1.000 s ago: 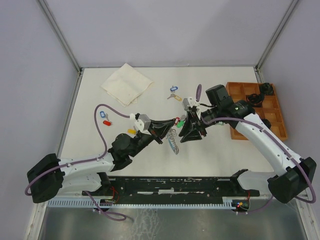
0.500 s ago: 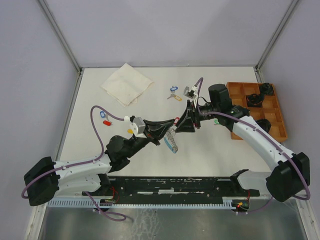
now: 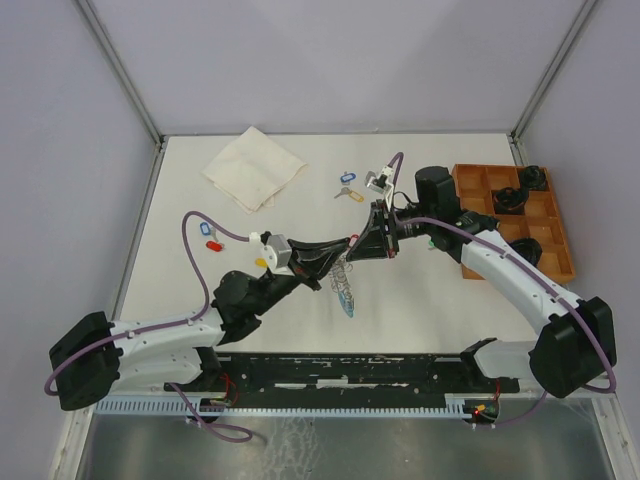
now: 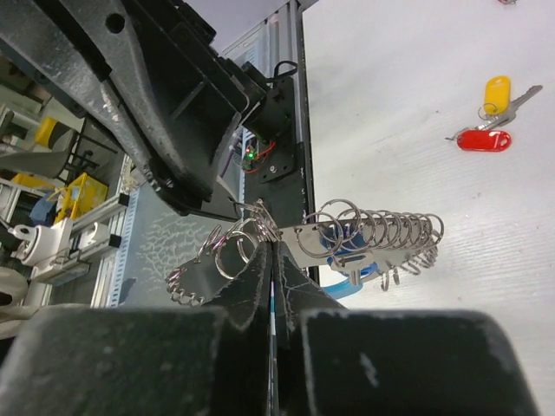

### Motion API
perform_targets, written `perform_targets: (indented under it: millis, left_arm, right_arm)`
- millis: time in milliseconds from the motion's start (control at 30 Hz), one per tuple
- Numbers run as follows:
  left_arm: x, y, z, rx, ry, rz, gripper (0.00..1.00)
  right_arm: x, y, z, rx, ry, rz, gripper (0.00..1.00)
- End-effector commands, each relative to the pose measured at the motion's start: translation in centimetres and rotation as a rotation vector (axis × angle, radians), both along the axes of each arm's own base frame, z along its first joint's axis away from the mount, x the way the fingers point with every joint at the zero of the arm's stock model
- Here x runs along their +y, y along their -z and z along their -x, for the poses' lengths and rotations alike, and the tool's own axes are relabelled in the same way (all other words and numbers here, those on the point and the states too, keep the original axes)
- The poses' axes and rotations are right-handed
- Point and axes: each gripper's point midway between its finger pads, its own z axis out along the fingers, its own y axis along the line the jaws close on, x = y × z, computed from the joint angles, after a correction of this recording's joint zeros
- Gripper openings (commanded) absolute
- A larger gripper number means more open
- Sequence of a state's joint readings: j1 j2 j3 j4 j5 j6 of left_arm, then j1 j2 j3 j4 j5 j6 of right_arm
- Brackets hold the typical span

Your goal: Remove the keys from the keyring

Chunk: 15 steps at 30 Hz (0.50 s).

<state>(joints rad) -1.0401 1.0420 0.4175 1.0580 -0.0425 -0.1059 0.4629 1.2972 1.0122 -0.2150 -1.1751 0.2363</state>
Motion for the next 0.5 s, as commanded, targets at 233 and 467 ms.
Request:
perform_targets:
  millis: [233, 467]
  left_arm:
    - [-0.1, -0.8, -0.7, -0.012, -0.032, 0.029, 0.03]
    - [-0.7, 0.2, -1.1, 0.02, -0.031, 0.006, 0.03]
  right_arm:
    - [-0.7, -2.8, 1.4, -0.19, -0.07, -0.037, 0.01]
    - [-1.4, -2.5, 1.2, -0.297, -0.058, 0.02, 0.01]
